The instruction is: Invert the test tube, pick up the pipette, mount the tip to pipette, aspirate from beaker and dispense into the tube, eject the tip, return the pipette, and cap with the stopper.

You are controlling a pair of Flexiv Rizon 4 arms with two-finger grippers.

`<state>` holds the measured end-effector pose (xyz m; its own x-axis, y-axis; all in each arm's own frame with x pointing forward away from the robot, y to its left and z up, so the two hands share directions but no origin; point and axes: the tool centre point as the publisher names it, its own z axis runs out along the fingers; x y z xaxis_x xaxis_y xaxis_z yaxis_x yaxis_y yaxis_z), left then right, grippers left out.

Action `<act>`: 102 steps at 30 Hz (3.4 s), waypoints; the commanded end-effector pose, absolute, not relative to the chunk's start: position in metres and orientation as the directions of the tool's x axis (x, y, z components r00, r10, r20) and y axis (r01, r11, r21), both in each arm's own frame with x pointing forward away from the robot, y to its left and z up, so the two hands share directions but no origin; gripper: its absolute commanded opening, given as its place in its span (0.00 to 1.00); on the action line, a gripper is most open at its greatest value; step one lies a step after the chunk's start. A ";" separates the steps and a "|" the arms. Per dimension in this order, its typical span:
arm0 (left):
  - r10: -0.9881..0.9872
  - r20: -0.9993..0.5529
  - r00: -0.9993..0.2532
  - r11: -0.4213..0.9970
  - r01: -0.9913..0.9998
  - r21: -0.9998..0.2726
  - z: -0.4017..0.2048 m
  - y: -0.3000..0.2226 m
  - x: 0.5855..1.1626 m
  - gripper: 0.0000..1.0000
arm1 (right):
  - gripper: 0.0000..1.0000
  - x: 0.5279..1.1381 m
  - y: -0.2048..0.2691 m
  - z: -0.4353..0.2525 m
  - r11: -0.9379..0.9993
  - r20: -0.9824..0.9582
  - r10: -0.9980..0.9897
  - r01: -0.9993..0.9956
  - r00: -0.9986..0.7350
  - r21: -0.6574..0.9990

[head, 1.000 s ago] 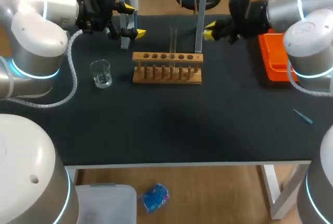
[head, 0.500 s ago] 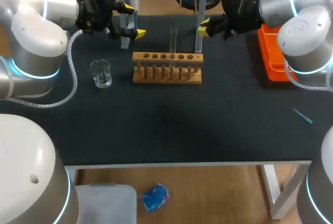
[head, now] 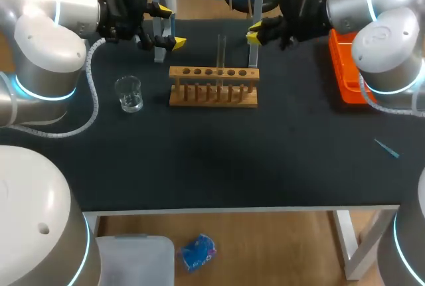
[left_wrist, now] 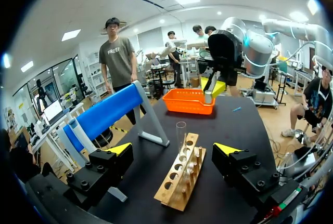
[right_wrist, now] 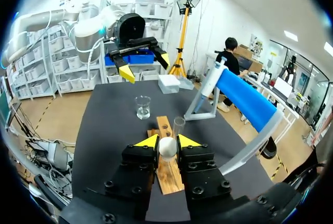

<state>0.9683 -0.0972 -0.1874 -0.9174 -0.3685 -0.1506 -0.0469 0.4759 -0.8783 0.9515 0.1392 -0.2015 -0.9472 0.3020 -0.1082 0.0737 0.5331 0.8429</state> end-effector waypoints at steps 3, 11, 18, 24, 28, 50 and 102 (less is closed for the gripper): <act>-0.366 -0.150 -0.919 0.475 -0.046 -0.879 -0.187 -0.096 0.969 1.00 | 0.00 0.969 0.153 -0.203 0.539 -0.118 0.252 0.038 -0.961 0.841; -0.366 -0.150 -0.919 0.475 -0.046 -0.879 -0.187 -0.096 0.969 1.00 | 0.00 0.979 0.163 -0.196 0.543 -0.141 0.219 0.001 -0.966 0.840; -0.366 -0.150 -0.919 0.475 -0.046 -0.879 -0.187 -0.096 0.969 1.00 | 0.00 0.983 0.173 -0.200 0.541 -0.146 0.195 -0.018 -0.970 0.841; -0.366 -0.150 -0.919 0.475 -0.046 -0.879 -0.187 -0.096 0.969 1.00 | 0.00 0.989 0.181 -0.206 0.528 -0.122 0.180 -0.009 -0.976 0.849; -0.366 -0.150 -0.919 0.475 -0.046 -0.879 -0.187 -0.096 0.969 1.00 | 0.00 0.993 0.185 -0.208 0.523 -0.117 0.169 -0.012 -0.979 0.852; -0.366 -0.150 -0.919 0.475 -0.046 -0.879 -0.187 -0.096 0.969 1.00 | 0.00 0.999 0.199 -0.220 0.532 -0.106 0.127 -0.022 -0.986 0.846; -0.366 -0.150 -0.919 0.475 -0.046 -0.879 -0.187 -0.096 0.969 1.00 | 1.00 0.996 0.192 -0.219 0.438 -0.054 0.182 0.032 -0.982 0.899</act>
<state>0.9683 -0.0971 -0.1875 -0.9174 -0.3685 -0.1506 -0.0470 0.4759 -0.8783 0.9988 0.1958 -0.2166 -0.9820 0.1816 -0.0511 0.0392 0.4615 0.8863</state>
